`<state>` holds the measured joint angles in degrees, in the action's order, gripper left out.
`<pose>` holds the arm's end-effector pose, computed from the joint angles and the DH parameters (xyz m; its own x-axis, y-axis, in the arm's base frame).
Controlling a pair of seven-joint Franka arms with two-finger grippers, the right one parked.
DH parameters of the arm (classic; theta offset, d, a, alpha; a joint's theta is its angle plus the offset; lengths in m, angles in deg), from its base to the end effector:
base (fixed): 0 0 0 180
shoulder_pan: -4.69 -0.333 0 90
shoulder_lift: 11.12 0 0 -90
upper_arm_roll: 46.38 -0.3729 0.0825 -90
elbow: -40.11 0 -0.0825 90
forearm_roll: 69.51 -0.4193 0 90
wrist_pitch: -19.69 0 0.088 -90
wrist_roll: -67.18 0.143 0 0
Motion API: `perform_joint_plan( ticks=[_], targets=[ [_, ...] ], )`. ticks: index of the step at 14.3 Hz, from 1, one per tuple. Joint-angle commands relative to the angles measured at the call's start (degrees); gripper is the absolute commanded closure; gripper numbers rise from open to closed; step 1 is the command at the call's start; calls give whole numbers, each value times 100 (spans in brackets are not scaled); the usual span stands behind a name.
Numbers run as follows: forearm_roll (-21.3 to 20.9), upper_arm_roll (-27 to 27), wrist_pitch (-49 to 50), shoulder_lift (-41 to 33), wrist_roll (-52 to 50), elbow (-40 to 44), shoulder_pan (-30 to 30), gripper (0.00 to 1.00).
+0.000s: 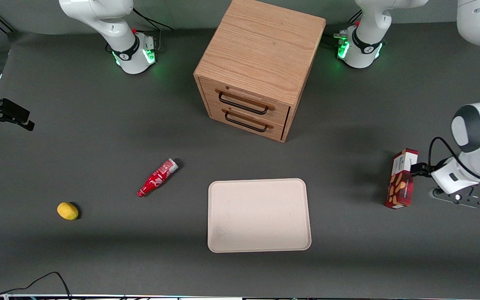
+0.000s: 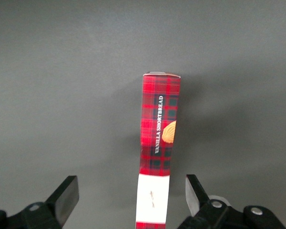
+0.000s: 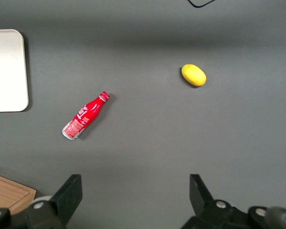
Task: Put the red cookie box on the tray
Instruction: 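Lower the open left gripper over the red shortbread box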
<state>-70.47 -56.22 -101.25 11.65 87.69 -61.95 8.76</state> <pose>0.6871 0.0619 0.3282 0.9587 -0.2706 -0.0871 -0.2757 -0.9598 -0.0527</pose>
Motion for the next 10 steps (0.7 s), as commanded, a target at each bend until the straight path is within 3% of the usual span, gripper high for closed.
perform_joint_plan(
  ticks=[1,3,10],
  targets=[
    [78,-19,-823,-72,111,-620,59,0],
    [254,-19,-1177,-28,128,-920,67,0],
    [281,43,-2039,201,418,-1361,85,0]
  ],
)
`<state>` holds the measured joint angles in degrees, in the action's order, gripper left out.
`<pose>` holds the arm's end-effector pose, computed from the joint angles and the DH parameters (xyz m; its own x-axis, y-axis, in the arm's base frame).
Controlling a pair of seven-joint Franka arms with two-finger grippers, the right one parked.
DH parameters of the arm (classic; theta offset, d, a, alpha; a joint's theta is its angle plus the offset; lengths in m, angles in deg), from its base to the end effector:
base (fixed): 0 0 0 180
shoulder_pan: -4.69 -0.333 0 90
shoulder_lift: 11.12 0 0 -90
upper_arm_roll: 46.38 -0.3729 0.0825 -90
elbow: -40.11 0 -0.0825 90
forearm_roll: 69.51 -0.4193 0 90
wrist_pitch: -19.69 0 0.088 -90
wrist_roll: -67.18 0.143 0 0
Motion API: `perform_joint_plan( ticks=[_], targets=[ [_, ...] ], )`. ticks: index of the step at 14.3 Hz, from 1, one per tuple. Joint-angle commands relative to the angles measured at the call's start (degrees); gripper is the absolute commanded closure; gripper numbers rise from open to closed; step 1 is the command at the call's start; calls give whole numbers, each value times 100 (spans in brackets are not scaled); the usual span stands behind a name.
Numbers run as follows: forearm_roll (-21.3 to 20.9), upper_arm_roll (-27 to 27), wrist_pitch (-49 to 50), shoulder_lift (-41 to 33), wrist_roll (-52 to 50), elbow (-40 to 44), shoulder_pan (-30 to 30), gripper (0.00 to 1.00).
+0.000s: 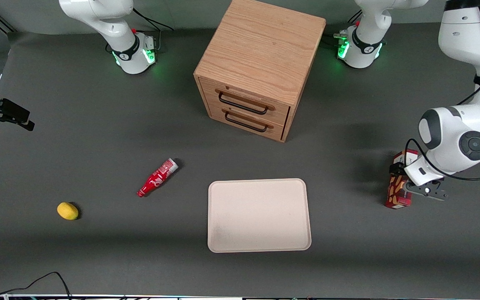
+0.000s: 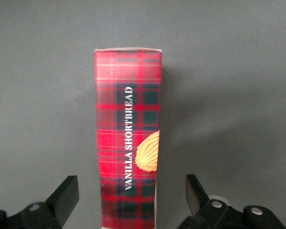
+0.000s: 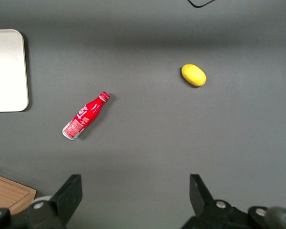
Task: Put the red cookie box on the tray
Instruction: 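Close the left gripper on the shortbread box and lift it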
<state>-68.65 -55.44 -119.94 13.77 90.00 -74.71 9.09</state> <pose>0.6523 0.0501 0.2303 0.9492 -0.3142 -0.0182 -0.3147 -0.9477 -0.0537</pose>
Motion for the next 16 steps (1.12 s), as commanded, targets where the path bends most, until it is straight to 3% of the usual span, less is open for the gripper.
perform_joint_plan(
  ticks=[1,5,7,9,12,13,16],
  targets=[
    [99,-26,-170,-11,188,-84,52,0],
    [99,-17,-213,16,197,-84,26,4],
    [99,-17,-214,16,197,-84,26,12],
    [99,-8,-214,16,197,-84,43,34],
    [99,-8,-205,16,363,-75,52,83],
    [99,-8,-205,7,364,-75,43,91],
    [99,-8,-109,-54,364,-66,52,94]
  ],
)
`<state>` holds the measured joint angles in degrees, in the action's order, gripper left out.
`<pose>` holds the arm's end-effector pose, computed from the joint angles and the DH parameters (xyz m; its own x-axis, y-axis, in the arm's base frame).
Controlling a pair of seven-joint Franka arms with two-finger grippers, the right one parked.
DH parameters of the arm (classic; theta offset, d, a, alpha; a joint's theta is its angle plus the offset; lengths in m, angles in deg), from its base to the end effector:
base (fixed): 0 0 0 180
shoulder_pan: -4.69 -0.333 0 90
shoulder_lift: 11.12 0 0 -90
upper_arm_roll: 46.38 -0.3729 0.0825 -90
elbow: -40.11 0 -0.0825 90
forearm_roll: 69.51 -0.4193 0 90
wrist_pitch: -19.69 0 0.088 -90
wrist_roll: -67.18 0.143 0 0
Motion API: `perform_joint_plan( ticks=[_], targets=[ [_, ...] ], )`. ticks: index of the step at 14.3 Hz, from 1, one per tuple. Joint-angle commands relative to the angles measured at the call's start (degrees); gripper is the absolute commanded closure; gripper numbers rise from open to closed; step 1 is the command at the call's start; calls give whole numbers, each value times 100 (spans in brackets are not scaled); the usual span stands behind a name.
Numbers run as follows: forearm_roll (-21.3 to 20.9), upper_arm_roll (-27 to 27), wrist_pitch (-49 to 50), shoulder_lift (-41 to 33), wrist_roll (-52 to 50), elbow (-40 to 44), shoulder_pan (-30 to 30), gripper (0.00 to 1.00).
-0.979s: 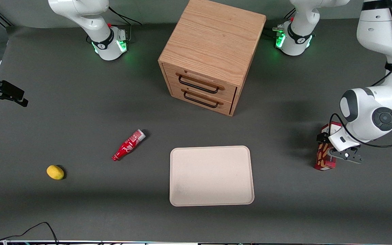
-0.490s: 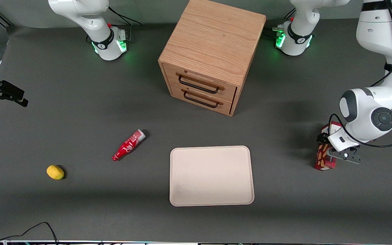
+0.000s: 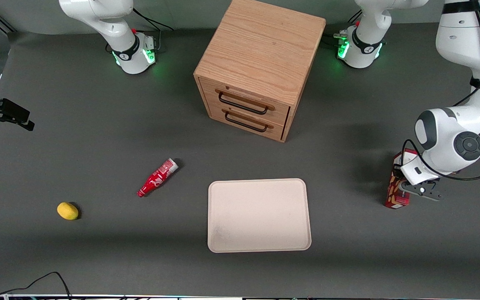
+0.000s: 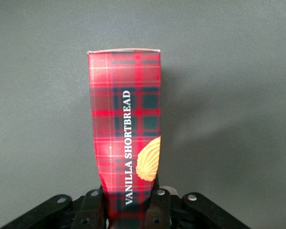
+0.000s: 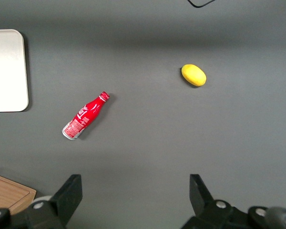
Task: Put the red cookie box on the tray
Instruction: 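Close the left gripper on the shortbread box and lift it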
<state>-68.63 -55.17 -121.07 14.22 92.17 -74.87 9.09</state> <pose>0.6533 0.0473 0.2256 0.9350 -0.3544 -0.0118 -0.3545 -0.9334 -0.0558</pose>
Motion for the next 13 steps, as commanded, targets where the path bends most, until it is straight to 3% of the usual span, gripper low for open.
perform_joint_plan(
  ticks=[1,4,7,13],
  targets=[
    [97,-35,109,-169,147,-42,52,94],
    [97,-26,819,-573,103,116,104,94],
    [88,-26,2126,-1126,42,598,175,94],
    [9,-18,4843,-1418,-90,2434,210,93]
  ],
)
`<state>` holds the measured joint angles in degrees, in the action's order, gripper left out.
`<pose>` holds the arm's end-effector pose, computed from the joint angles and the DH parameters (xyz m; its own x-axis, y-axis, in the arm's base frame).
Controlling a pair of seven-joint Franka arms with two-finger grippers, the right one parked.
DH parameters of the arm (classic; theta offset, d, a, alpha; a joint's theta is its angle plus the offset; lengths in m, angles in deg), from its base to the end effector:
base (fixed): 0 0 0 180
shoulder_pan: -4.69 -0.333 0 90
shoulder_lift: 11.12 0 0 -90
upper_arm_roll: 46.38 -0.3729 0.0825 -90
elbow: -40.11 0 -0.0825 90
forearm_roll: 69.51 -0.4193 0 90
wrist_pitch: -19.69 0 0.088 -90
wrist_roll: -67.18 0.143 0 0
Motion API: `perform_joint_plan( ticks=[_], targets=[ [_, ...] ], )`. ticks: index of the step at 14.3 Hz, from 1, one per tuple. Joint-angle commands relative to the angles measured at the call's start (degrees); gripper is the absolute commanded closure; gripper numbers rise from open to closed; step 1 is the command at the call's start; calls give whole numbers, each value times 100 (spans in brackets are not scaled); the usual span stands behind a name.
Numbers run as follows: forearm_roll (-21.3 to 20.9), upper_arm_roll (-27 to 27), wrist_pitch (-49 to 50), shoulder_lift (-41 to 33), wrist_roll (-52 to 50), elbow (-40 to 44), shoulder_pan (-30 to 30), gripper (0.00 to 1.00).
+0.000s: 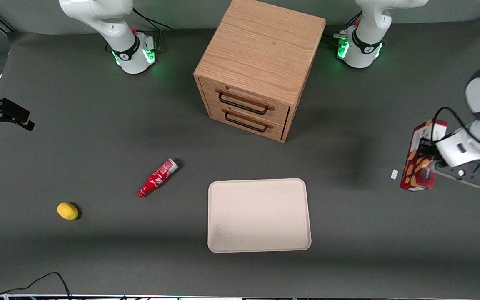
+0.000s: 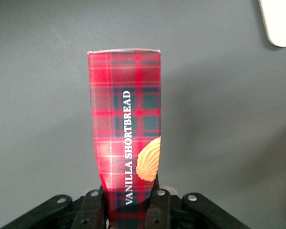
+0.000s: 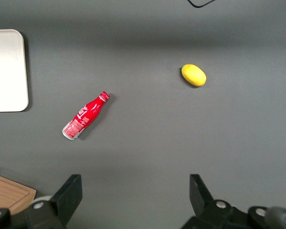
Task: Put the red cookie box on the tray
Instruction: 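Carry the held box with the left gripper over the cream tray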
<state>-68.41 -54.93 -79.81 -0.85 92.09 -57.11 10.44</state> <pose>0.6390 0.0233 0.4852 0.9191 -0.3727 -0.1277 -0.3693 -0.9280 0.0503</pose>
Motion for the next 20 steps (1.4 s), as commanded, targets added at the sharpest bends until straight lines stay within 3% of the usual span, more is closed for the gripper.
perform_joint_plan(
  ticks=[1,5,9,13,15,17,20],
  targets=[
    [-13,-42,956,89,-91,861,84,93],
    [4,124,1020,116,-327,960,145,93],
    [-4,949,932,492,-1827,1283,233,93],
    [-83,1855,844,1747,-3533,2608,347,93],
    [-171,1892,538,2441,-4263,3251,749,93],
    [-530,1891,186,3031,-4826,3743,1110,93],
    [-584,1848,-577,3551,-5127,3948,1340,93]
  ],
)
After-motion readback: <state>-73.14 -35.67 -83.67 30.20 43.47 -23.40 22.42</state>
